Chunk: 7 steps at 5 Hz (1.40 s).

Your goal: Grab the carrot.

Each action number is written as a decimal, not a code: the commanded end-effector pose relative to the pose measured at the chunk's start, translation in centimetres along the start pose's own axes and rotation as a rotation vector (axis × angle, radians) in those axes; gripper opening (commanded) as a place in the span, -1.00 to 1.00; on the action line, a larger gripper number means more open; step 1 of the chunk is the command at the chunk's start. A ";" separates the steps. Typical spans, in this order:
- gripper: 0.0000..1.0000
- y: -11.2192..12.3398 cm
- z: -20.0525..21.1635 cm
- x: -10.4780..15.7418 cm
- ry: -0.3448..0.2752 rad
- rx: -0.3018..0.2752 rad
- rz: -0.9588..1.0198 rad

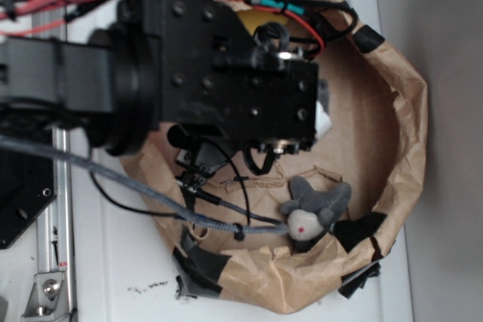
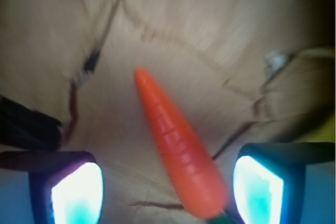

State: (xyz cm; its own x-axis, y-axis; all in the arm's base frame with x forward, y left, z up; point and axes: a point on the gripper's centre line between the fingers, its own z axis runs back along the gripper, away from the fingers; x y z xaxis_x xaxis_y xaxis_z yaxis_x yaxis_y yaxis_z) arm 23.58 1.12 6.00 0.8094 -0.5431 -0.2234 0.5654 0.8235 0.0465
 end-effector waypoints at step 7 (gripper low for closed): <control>-1.00 -0.8 -2.6 1.5 0.004 0.022 -0.001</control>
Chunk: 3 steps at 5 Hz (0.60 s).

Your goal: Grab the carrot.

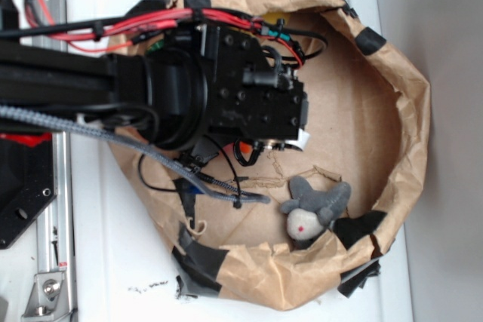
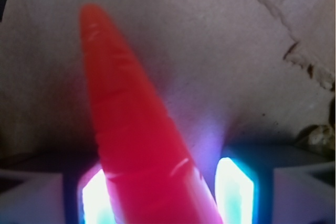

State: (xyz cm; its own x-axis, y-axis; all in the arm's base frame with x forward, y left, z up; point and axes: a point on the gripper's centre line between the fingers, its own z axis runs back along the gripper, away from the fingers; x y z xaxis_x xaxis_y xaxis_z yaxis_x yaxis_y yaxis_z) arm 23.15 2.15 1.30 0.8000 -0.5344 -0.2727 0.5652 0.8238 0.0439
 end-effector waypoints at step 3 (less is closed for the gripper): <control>-1.00 -1.0 15.6 0.7 -0.429 -0.052 0.078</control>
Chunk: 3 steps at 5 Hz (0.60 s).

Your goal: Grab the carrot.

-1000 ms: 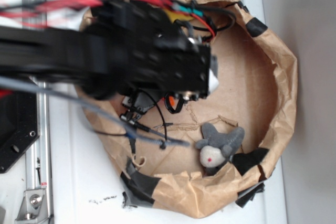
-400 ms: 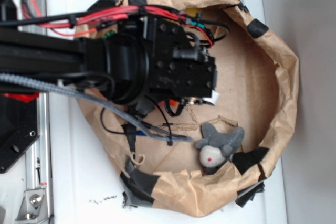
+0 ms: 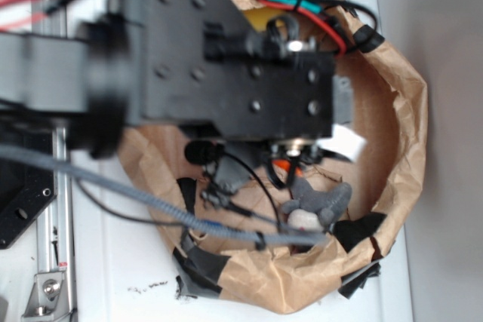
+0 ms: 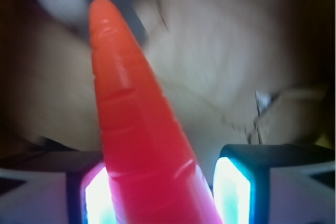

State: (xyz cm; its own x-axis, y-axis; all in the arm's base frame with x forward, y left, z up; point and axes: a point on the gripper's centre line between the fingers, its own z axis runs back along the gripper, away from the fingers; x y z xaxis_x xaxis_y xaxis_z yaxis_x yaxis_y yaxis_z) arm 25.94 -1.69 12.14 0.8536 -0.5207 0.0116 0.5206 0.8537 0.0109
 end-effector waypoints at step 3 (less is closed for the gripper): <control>-1.00 0.3 2.4 0.5 -0.110 -0.025 0.109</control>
